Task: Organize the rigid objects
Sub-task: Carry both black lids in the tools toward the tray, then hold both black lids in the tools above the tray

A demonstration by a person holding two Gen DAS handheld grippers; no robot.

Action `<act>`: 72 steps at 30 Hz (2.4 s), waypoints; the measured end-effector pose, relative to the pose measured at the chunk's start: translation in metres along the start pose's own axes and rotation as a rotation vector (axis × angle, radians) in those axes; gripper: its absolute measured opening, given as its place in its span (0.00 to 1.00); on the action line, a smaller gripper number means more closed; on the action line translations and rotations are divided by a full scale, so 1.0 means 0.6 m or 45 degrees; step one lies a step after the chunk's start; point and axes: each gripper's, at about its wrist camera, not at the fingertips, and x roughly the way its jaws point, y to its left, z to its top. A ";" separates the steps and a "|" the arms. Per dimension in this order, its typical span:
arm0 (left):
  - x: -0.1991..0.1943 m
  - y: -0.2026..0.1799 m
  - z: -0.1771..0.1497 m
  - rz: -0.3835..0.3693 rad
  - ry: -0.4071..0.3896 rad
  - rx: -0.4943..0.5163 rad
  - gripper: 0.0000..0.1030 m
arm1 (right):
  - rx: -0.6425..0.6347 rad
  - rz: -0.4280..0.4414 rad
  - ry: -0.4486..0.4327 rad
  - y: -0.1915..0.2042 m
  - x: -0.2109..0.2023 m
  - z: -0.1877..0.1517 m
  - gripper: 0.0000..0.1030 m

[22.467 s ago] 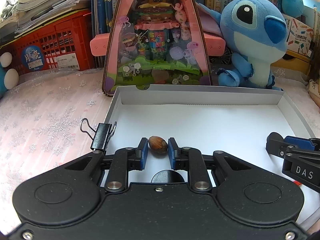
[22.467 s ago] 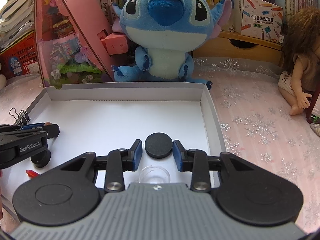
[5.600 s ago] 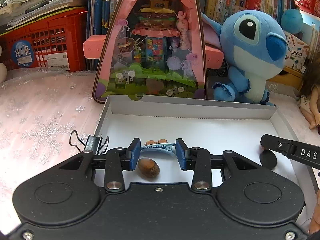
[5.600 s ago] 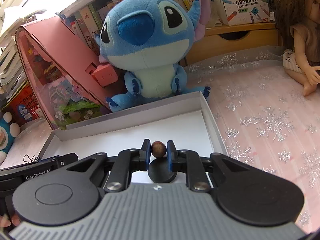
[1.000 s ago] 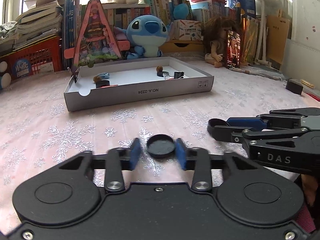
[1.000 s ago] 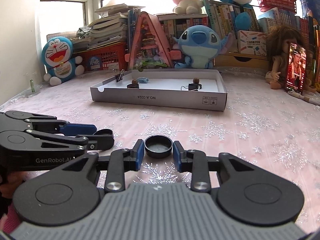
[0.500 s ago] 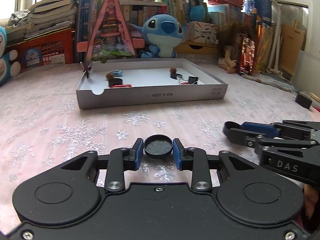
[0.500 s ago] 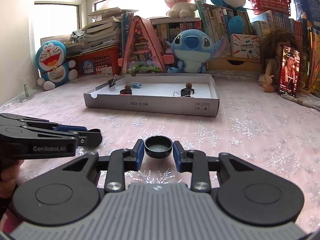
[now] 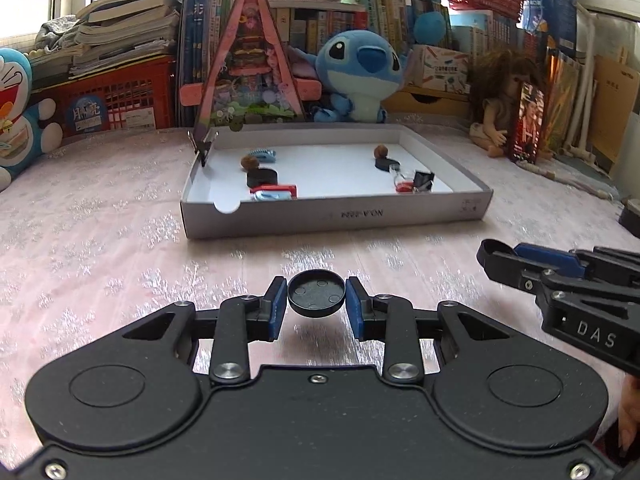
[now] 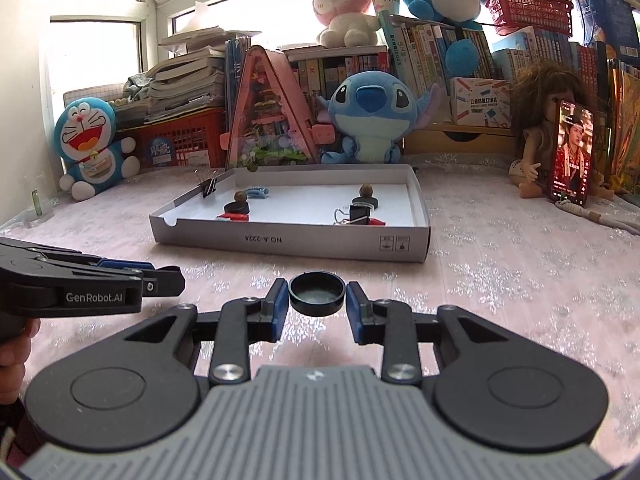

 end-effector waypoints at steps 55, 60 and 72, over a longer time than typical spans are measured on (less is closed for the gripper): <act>0.205 0.090 0.261 0.041 0.036 -0.181 0.29 | 0.269 -0.026 0.078 -0.102 0.204 0.222 0.35; 0.246 0.104 0.277 0.041 0.071 -0.210 0.29 | 0.315 -0.010 0.125 -0.113 0.246 0.239 0.35; 0.333 0.125 0.298 0.107 0.134 -0.196 0.29 | 0.281 -0.012 0.242 -0.114 0.341 0.258 0.35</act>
